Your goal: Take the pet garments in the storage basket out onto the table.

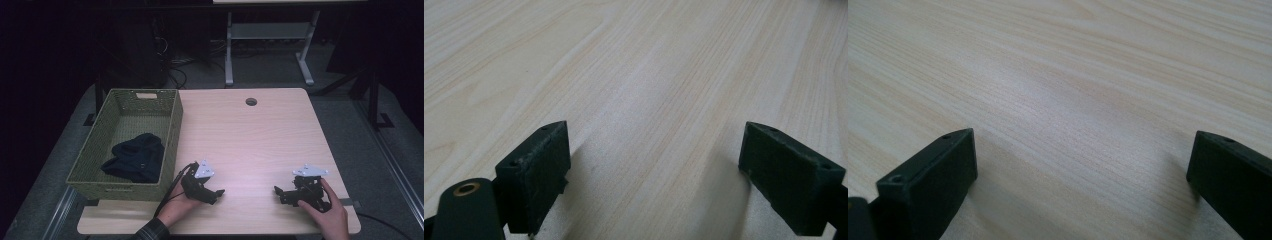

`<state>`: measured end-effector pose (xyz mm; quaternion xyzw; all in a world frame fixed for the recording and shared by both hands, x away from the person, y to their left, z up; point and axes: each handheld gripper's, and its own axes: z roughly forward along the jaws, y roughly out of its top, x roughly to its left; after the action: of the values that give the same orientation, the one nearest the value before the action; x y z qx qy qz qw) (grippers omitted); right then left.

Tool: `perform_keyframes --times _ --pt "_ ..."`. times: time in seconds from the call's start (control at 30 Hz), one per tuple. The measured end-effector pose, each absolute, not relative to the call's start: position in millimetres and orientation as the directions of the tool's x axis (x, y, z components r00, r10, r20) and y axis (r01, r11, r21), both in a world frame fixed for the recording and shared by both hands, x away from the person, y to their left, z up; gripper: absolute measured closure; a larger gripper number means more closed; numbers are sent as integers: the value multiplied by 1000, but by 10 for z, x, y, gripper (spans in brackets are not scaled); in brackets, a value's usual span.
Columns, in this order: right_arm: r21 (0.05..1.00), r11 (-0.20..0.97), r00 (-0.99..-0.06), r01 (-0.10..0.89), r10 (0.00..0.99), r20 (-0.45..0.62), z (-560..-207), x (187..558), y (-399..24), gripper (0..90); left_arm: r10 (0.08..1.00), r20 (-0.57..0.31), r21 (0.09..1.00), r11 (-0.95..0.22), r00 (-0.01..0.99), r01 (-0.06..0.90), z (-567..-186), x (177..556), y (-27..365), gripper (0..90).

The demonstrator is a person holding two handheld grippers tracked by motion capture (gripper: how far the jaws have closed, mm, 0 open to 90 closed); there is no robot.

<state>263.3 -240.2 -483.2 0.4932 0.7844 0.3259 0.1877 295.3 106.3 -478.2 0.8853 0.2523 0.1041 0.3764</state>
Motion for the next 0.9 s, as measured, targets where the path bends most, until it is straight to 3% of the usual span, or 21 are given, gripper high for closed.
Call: perform_keyframes --times 0.9 --pt "697 301 -442 651 897 26 -4833 2630 -2402 0 533 -16 679 -615 846 401 -4669 2988 1009 135"
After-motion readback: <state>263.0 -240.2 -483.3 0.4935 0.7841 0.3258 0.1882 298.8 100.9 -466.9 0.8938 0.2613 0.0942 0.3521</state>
